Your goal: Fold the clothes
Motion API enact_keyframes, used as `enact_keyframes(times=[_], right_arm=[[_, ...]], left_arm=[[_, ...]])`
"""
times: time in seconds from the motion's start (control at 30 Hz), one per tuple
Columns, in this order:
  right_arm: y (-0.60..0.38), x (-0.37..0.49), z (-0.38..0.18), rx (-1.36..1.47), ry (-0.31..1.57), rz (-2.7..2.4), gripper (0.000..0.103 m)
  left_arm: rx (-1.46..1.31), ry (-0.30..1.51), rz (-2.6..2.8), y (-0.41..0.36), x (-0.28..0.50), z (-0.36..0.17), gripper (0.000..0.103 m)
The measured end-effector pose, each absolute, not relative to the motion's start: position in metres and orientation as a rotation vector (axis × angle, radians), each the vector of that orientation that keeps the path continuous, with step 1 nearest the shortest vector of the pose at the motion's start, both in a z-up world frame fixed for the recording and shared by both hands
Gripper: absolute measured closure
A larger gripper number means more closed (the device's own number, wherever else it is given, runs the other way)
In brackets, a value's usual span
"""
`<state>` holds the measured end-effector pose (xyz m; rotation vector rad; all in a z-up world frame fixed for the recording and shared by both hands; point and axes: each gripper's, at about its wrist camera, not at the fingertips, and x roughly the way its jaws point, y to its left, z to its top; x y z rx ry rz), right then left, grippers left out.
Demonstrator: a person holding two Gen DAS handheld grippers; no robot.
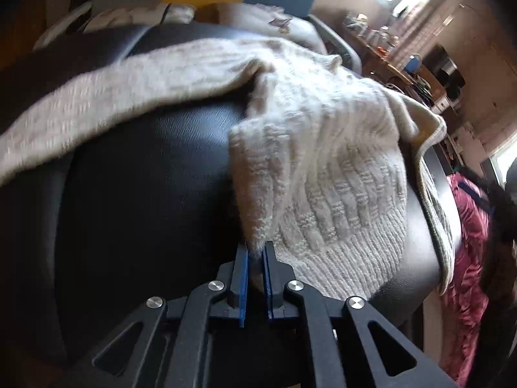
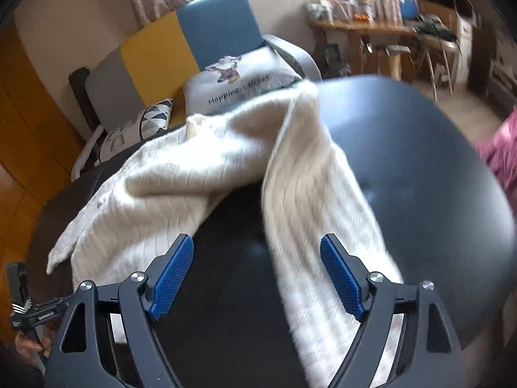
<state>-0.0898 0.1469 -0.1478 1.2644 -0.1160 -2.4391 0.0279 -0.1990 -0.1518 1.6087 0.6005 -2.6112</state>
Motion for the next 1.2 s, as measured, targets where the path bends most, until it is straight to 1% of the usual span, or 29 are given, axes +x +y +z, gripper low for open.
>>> enact_keyframes(times=[0.03,0.2,0.23,0.37,0.47,0.5,0.57,0.6,0.63,0.67,0.7,0.73,0.8,0.87,0.9,0.93,1.0,1.03,1.1,1.13,1.2], right_arm=[[0.144,-0.099,-0.155,1.319,-0.046,-2.452,0.011],[0.143,-0.128,-0.221,1.613,0.222,-2.421,0.011],[0.144,-0.129,-0.230,1.636,0.251,-2.419,0.008],[0.154,-0.125,-0.232,1.544,0.215,-2.469,0.006],[0.154,-0.125,-0.233,1.519,0.229,-2.483,0.007],[0.155,-0.126,-0.232,1.518,0.224,-2.490,0.011],[0.158,-0.127,-0.228,1.500,0.213,-2.514,0.034],[0.160,-0.127,-0.227,1.499,0.199,-2.517,0.039],[0.163,-0.128,-0.225,1.497,0.186,-2.518,0.048],[0.164,-0.128,-0.224,1.497,0.177,-2.513,0.052],[0.165,-0.128,-0.224,1.498,0.177,-2.501,0.052],[0.166,-0.128,-0.225,1.497,0.181,-2.493,0.051],[0.167,-0.127,-0.228,1.494,0.192,-2.482,0.044],[0.169,-0.125,-0.230,1.503,0.189,-2.476,0.028],[0.170,-0.125,-0.229,1.522,0.174,-2.477,0.024],[0.172,-0.124,-0.228,1.530,0.153,-2.479,0.021],[0.175,-0.116,-0.217,1.495,0.083,-2.490,0.020],[0.177,-0.111,-0.211,1.471,0.057,-2.494,0.020],[0.173,-0.095,-0.199,1.384,0.038,-2.471,0.018],[0.169,-0.085,-0.196,1.352,0.015,-2.430,0.015],[0.163,-0.069,-0.195,1.319,-0.025,-2.346,0.011]], left_arm=[[1.604,0.585,-2.632,-0.196,0.026,-0.149,0.095],[1.588,0.511,-2.718,-0.185,0.017,-0.137,0.095],[1.601,0.504,-2.709,-0.185,0.013,-0.140,0.095],[1.659,0.556,-2.657,-0.194,0.013,-0.152,0.095],[1.654,0.593,-2.652,-0.195,0.015,-0.153,0.095],[1.650,0.597,-2.657,-0.194,0.017,-0.152,0.095],[1.640,0.598,-2.673,-0.192,0.020,-0.149,0.095],[1.639,0.596,-2.680,-0.192,0.022,-0.148,0.095],[1.635,0.590,-2.687,-0.192,0.024,-0.146,0.095],[1.631,0.584,-2.695,-0.191,0.026,-0.144,0.095],[1.623,0.570,-2.708,-0.190,0.027,-0.141,0.095],[1.607,0.547,-2.720,-0.189,0.029,-0.137,0.095],[1.570,0.496,-2.741,-0.189,0.034,-0.128,0.095],[1.529,0.482,-2.751,-0.192,0.038,-0.118,0.094],[1.508,0.483,-2.747,-0.195,0.039,-0.114,0.086],[1.486,0.487,-2.746,-0.198,0.041,-0.109,0.085],[1.452,0.498,-2.758,-0.205,0.046,-0.101,0.085],[1.460,0.502,-2.774,-0.204,0.048,-0.099,0.083],[1.495,0.492,-2.814,-0.196,0.049,-0.100,0.082],[1.517,0.475,-2.841,-0.190,0.050,-0.101,0.081],[1.518,0.324,-2.926,-0.164,0.055,-0.103,0.079]])
